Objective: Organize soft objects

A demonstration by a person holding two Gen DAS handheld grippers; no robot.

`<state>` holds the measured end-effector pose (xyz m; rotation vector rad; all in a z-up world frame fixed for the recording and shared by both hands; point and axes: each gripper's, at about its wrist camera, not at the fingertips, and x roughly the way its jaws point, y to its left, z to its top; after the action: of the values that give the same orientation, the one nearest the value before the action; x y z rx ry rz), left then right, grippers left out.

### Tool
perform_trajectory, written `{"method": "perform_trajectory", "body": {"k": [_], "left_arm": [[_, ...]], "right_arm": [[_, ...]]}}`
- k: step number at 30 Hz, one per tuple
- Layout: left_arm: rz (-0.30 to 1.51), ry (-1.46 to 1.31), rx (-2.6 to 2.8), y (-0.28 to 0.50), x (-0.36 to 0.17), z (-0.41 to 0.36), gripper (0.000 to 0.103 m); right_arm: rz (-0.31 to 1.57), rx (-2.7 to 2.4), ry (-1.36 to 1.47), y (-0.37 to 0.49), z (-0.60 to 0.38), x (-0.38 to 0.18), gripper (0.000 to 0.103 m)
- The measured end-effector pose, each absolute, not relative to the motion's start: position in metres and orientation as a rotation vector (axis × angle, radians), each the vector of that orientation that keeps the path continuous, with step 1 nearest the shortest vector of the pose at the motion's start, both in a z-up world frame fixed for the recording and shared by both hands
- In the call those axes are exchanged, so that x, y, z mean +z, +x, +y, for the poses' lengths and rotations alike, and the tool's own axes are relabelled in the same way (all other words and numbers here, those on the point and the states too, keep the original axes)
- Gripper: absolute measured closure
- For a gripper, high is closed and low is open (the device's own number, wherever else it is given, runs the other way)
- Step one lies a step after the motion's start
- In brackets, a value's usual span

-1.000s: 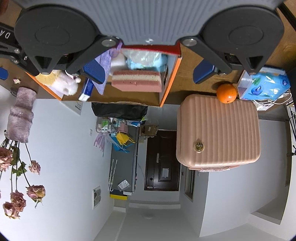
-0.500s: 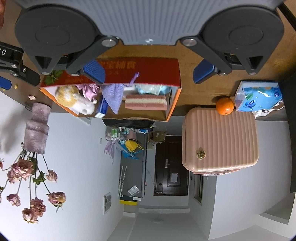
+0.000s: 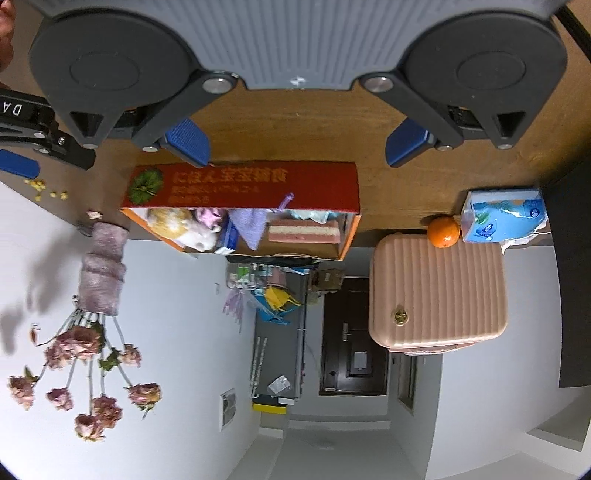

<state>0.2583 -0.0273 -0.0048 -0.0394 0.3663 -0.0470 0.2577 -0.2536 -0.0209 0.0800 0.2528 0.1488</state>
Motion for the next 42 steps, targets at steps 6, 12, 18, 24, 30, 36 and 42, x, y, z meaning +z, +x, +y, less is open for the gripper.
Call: {"method": "perform_trajectory", "body": {"k": [6, 12, 18, 24, 30, 36, 42], "left_arm": [[0.368, -0.027, -0.072, 0.226, -0.002, -0.027, 0.000], [0.377, -0.005, -0.087, 0.207, -0.001, -0.027, 0.000], [0.374, 0.013, -0.097, 0.188, 0.002, -0.025, 0.000], [0.376, 0.020, -0.111, 0.175, 0.004, -0.025, 0.000], [0.369, 0.022, -0.122, 0.166, 0.006, -0.026, 0.000], [0.366, 0.019, -0.133, 0.161, 0.005, -0.028, 0.000], [0.365, 0.017, -0.133, 0.160, 0.005, -0.027, 0.000]], "right_arm": [[0.282, 0.153, 0.089, 0.226, -0.257, -0.020, 0.000], [0.295, 0.145, 0.078, 0.205, -0.259, -0.013, 0.000], [0.292, 0.144, 0.058, 0.184, -0.256, -0.003, 0.000], [0.286, 0.143, 0.047, 0.169, -0.253, 0.005, 0.000], [0.265, 0.149, 0.029, 0.158, -0.249, 0.010, 0.000], [0.249, 0.150, 0.022, 0.153, -0.248, 0.012, 0.000], [0.247, 0.150, 0.021, 0.153, -0.247, 0.013, 0.000]]}}
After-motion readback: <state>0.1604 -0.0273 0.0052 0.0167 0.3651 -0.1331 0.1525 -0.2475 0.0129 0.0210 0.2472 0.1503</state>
